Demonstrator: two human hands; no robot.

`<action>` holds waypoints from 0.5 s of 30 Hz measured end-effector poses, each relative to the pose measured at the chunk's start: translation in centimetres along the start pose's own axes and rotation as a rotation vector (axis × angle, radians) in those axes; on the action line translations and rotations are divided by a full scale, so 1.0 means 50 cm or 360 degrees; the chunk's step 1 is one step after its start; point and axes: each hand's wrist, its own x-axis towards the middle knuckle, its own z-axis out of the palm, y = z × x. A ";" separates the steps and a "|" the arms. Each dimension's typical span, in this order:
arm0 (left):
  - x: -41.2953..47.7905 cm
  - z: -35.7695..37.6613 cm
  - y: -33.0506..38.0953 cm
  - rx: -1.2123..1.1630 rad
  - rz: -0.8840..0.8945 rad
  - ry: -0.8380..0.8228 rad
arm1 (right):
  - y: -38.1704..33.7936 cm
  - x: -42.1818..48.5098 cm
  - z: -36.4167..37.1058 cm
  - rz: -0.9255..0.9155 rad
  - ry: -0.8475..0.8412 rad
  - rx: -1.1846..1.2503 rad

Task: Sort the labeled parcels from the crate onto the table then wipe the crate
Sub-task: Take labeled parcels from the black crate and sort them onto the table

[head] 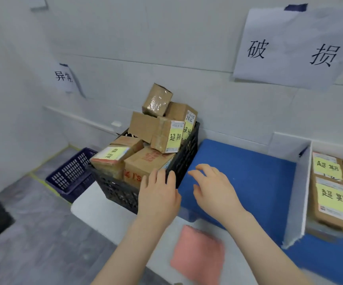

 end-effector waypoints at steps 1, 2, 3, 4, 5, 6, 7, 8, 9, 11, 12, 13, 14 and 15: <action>-0.002 0.000 -0.027 -0.0003 0.0008 0.0010 | -0.026 0.013 0.010 0.0000 0.0004 0.0010; -0.001 0.001 -0.051 0.0006 0.0019 0.0008 | -0.049 0.023 0.020 0.0003 0.0009 0.0021; 0.001 0.005 -0.071 0.0015 0.0027 0.0003 | -0.067 0.032 0.029 0.0011 0.0010 0.0035; 0.003 0.009 -0.088 0.0013 0.0028 0.0002 | -0.081 0.038 0.038 0.0023 0.0004 0.0047; 0.006 0.011 -0.102 0.0002 0.0023 0.0011 | -0.090 0.044 0.047 0.0036 -0.0008 0.0056; 0.010 0.014 -0.113 -0.0013 0.0020 0.0018 | -0.097 0.050 0.056 0.0048 -0.0023 0.0063; 0.014 0.016 -0.121 -0.0024 0.0020 0.0021 | -0.101 0.056 0.063 0.0055 -0.0038 0.0066; 0.021 0.019 -0.127 -0.0023 0.0023 0.0018 | -0.101 0.064 0.068 0.0061 -0.0048 0.0069; 0.028 0.023 -0.132 -0.0017 0.0031 0.0012 | -0.099 0.073 0.073 0.0070 -0.0052 0.0075; 0.048 0.032 -0.139 0.0001 0.0044 0.0001 | -0.090 0.091 0.078 0.0098 -0.0057 0.0096; 0.059 0.035 -0.140 0.0017 0.0044 0.0003 | -0.084 0.099 0.080 0.0105 -0.0058 0.0101; 0.071 0.038 -0.139 0.0029 0.0042 0.0014 | -0.076 0.107 0.082 0.0104 -0.0058 0.0095; 0.083 0.040 -0.138 0.0033 0.0043 0.0020 | -0.067 0.115 0.083 0.0108 -0.0057 0.0087; 0.094 0.041 -0.136 0.0028 0.0053 0.0017 | -0.058 0.123 0.084 0.0124 -0.0059 0.0087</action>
